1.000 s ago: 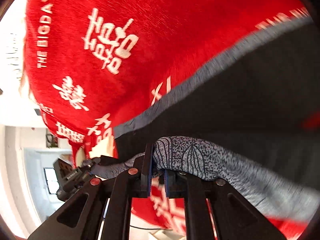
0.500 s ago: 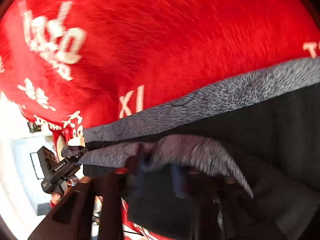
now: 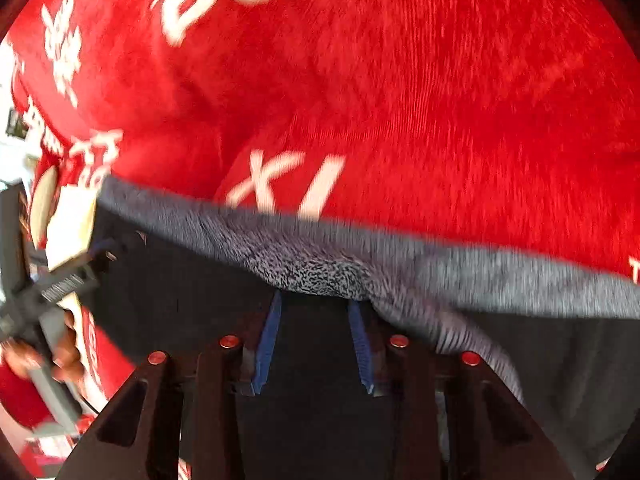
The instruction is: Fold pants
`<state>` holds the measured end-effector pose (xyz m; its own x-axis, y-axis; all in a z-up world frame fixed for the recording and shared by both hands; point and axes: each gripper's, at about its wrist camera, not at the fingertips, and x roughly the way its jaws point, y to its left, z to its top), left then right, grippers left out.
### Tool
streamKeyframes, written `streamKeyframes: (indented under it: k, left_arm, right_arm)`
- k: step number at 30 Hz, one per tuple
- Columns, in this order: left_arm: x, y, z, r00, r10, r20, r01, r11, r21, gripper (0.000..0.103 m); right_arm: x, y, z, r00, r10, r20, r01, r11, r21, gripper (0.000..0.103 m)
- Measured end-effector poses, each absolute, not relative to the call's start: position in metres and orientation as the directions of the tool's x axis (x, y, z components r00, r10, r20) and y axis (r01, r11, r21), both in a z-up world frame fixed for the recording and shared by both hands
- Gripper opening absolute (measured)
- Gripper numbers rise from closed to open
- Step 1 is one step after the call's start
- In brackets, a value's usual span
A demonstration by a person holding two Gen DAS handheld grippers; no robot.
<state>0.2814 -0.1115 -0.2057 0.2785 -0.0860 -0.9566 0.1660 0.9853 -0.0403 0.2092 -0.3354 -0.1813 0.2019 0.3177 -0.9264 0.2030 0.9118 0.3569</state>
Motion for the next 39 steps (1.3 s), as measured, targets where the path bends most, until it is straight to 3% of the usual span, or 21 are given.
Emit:
streamKeyframes:
  k: [6, 9, 10, 25, 33, 39]
  left_arm:
    - [0.276, -0.135, -0.191, 0.254, -0.059, -0.965, 0.198, 0.980, -0.008, 0.078]
    - [0.252, -0.142, -0.172, 0.265, -0.045, -0.963, 0.238, 0.971, 0.020, 0.078]
    - [0.242, -0.144, -0.166, 0.265, -0.045, -0.963, 0.247, 0.969, 0.023, 0.078]
    - [0.093, -0.186, -0.152, 0.104, -0.126, -0.987, 0.413, 0.908, -0.072, 0.078]
    - [0.025, -0.205, -0.149, 0.085, -0.190, -0.978, 0.499, 0.858, -0.123, 0.078]
    - [-0.019, -0.196, -0.137, 0.092, -0.211, -0.973, 0.533, 0.836, -0.131, 0.078]
  right_arm:
    - [0.214, -0.365, -0.180, 0.272, 0.424, -0.864, 0.346, 0.795, 0.499, 0.040]
    - [0.199, -0.367, -0.161, 0.293, 0.402, -0.867, 0.327, 0.810, 0.486, 0.062]
    - [0.190, -0.368, -0.151, 0.305, 0.387, -0.870, 0.322, 0.818, 0.477, 0.064]
    - [-0.001, -0.401, -0.102, 0.268, 0.208, -0.941, 0.534, 0.781, 0.324, 0.065]
    - [-0.133, -0.403, -0.104, 0.214, 0.088, -0.973, 0.692, 0.690, 0.214, 0.065]
    - [-0.196, -0.402, -0.110, 0.216, 0.070, -0.974, 0.755, 0.620, 0.212, 0.065]
